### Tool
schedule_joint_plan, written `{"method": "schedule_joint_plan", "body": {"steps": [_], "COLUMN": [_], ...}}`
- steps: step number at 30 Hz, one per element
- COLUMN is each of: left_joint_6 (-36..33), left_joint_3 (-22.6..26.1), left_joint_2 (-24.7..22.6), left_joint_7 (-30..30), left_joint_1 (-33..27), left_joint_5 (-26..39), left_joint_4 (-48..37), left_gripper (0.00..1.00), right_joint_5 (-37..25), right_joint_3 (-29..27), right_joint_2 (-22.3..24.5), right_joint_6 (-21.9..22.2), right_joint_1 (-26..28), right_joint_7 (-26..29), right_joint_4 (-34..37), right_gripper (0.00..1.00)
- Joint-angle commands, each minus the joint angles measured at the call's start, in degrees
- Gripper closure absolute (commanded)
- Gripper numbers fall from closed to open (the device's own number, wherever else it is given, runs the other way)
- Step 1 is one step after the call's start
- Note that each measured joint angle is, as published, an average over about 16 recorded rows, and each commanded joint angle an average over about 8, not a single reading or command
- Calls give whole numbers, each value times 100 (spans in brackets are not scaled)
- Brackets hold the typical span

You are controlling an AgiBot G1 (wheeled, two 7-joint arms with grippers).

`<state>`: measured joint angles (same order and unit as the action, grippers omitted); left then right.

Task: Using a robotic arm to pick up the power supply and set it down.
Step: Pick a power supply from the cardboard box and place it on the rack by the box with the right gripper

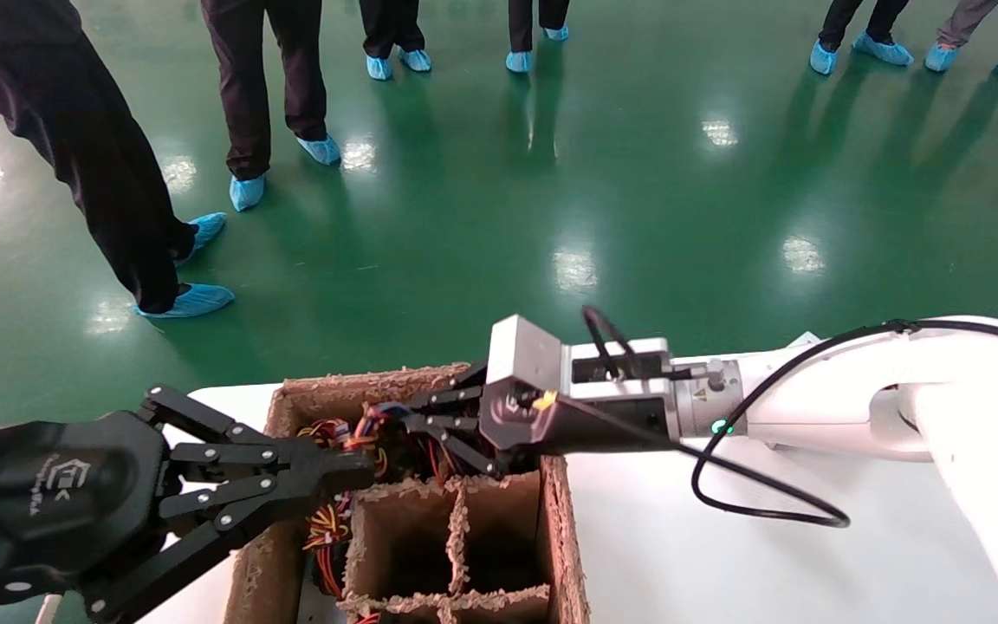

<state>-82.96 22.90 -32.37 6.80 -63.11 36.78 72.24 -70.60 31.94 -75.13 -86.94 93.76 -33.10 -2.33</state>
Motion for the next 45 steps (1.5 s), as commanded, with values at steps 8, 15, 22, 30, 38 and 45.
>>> {"method": "schedule_joint_plan", "body": {"steps": [8,15,22,30,38,45], "left_joint_6": [0,0,0,0,0,0], "left_joint_3": [0,0,1,1,1,1], "left_joint_2": [0,0,0,0,0,0], "left_joint_7": [0,0,0,0,0,-1], "left_joint_1": [0,0,0,0,0,0], "left_joint_5": [0,0,0,-1,-1,-1], "left_joint_4": [0,0,0,0,0,0], "left_gripper": [100,100,100,100,100,100], "right_joint_5": [304,624,1025,1579,1986,2156], "right_joint_3": [-206,-425,-662,-939,-1175,-1332], "right_joint_2": [84,183,300,429,558,718], "right_joint_6": [-215,-389,-409,-385,-146,376], "right_joint_1": [116,194,262,398,664,859], "right_joint_7": [458,1144,1819,2672,2933,2694], "right_joint_4": [196,154,-117,-499,-604,-424], "right_gripper": [100,100,100,100,100,100]}}
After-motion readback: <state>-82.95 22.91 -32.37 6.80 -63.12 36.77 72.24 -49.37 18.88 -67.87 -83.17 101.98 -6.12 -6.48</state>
